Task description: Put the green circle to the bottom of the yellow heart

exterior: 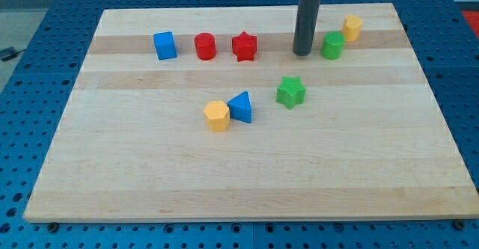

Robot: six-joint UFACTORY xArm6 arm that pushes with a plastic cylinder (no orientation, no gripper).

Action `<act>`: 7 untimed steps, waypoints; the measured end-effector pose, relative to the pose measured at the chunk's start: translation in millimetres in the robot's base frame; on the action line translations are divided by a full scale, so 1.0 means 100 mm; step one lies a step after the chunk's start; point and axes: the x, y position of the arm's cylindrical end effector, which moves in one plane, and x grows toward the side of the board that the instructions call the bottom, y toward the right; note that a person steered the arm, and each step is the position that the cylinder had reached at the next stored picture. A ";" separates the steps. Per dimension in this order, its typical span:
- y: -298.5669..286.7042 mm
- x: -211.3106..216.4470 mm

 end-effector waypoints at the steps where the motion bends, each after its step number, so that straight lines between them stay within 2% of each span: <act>1: 0.12 0.00; 3: 0.48 0.00; 7: 0.64 0.00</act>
